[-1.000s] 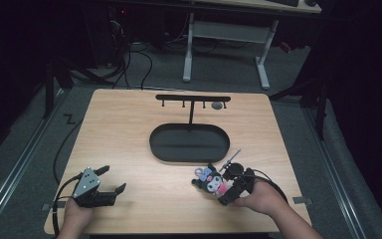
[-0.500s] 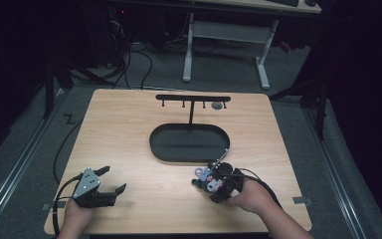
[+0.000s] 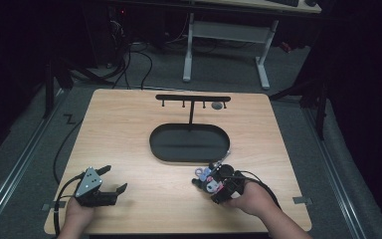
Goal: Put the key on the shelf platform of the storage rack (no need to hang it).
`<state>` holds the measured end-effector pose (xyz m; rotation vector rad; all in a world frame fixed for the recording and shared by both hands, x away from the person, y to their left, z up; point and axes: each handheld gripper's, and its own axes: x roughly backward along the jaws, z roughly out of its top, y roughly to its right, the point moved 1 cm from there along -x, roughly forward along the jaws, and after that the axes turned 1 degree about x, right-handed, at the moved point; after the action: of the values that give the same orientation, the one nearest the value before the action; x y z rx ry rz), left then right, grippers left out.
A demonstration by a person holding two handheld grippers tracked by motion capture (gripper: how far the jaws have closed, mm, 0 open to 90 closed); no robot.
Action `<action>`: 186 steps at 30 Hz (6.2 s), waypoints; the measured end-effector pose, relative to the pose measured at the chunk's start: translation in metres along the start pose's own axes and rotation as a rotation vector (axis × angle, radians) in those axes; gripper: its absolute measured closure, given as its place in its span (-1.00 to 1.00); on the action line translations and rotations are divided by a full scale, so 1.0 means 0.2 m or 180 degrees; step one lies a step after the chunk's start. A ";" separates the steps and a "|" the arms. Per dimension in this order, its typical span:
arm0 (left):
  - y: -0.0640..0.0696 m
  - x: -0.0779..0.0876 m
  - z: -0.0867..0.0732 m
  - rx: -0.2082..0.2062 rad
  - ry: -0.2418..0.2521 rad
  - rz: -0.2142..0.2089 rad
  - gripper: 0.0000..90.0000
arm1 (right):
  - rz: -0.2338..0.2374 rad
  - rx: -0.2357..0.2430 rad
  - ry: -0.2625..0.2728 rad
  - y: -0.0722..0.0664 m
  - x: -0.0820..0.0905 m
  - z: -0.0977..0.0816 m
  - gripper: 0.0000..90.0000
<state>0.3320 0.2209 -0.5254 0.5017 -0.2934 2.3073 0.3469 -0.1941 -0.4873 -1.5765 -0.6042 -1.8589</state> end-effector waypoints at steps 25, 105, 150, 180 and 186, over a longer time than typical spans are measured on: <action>0.00 0.00 0.00 -0.0008 -0.0022 -0.0039 -0.67 | -0.0013 -0.0030 0.0103 0.02 0.07 -0.01 0.02; 0.00 0.03 -0.03 0.0042 -0.0045 -0.0035 -0.67 | -0.0214 -0.0363 0.0397 0.33 0.24 0.43 0.02; 0.00 0.03 -0.04 0.0066 -0.0072 -0.0147 -0.66 | -0.0165 -0.0520 0.0093 0.44 -0.06 0.60 0.00; 0.00 0.01 -0.03 0.0057 -0.0066 -0.0156 -0.66 | -0.0253 -0.0511 0.0356 0.43 0.00 0.61 -0.50; 0.01 0.01 -0.02 0.0034 -0.0085 -0.0182 -0.66 | -0.0307 -0.0476 0.0409 0.41 0.05 0.58 -0.49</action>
<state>0.3289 0.2219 -0.5285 0.5399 -0.2763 2.2494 0.4858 -0.1736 -0.4604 -1.5299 -0.5015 -2.1021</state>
